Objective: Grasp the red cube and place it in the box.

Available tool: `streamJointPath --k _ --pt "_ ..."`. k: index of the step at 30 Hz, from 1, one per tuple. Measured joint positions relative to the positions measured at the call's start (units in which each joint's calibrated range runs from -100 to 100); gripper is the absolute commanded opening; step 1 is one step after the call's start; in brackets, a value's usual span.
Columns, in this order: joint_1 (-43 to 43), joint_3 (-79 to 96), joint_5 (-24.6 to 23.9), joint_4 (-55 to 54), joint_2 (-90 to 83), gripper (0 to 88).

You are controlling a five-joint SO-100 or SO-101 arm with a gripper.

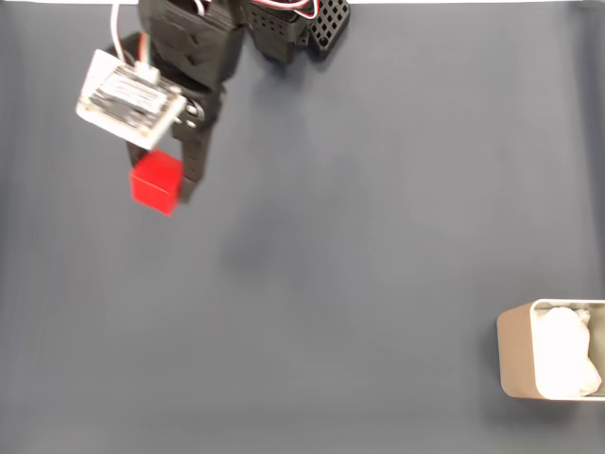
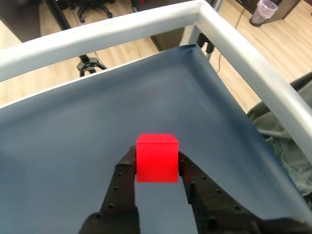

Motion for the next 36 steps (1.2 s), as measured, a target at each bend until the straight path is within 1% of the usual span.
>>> streamJointPath --k 21,36 --pt "-25.7 -14.0 0.1 -0.6 9.7 8.8" --pt "-37.7 -25.2 -0.1 -2.1 19.7 8.4"
